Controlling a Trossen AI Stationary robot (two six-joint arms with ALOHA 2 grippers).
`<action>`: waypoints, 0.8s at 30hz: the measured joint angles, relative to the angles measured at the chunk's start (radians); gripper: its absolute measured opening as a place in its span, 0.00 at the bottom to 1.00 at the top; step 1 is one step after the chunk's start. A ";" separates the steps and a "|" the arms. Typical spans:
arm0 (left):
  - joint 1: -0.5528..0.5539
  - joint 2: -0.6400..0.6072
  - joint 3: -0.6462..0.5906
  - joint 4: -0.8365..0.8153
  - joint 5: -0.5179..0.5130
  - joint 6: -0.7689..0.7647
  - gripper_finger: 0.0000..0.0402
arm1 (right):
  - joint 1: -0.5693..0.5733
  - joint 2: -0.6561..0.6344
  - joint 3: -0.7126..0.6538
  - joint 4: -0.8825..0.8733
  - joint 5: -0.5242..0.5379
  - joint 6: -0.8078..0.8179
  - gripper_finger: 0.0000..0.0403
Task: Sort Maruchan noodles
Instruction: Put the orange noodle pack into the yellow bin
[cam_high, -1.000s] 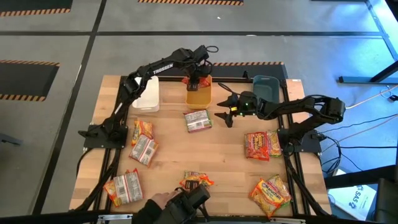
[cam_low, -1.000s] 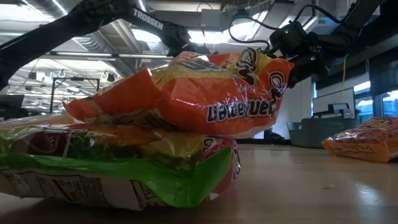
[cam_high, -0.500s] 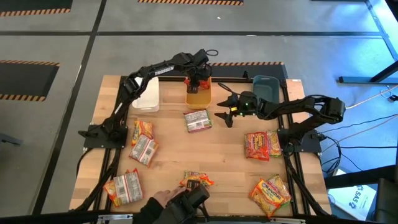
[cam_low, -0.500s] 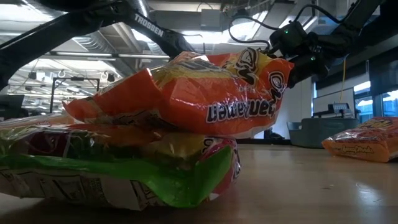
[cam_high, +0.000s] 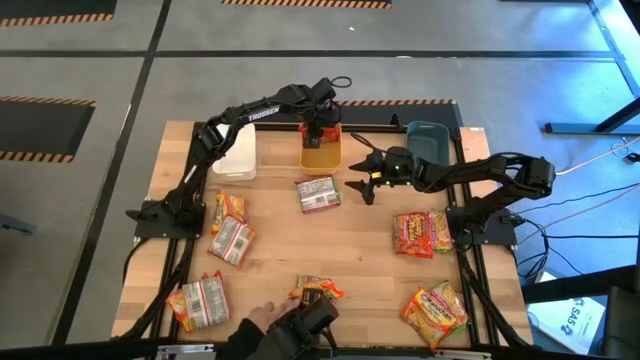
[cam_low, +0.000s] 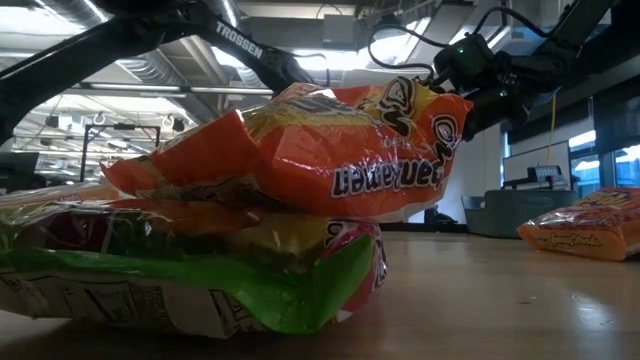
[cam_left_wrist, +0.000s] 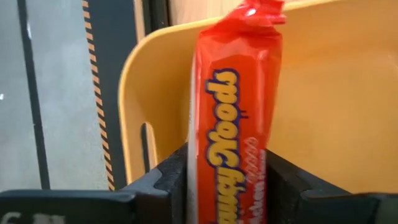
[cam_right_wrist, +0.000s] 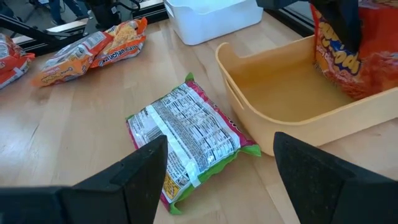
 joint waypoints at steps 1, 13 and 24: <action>0.000 0.000 0.000 0.007 0.000 -0.003 0.39 | 0.000 0.000 0.000 0.000 0.000 0.000 0.68; -0.005 -0.002 0.028 0.022 -0.108 -0.061 0.49 | 0.000 0.000 0.000 0.000 0.000 0.005 0.68; -0.011 -0.004 0.057 0.004 -0.198 -0.065 0.48 | 0.000 0.000 0.000 0.000 0.000 0.006 0.68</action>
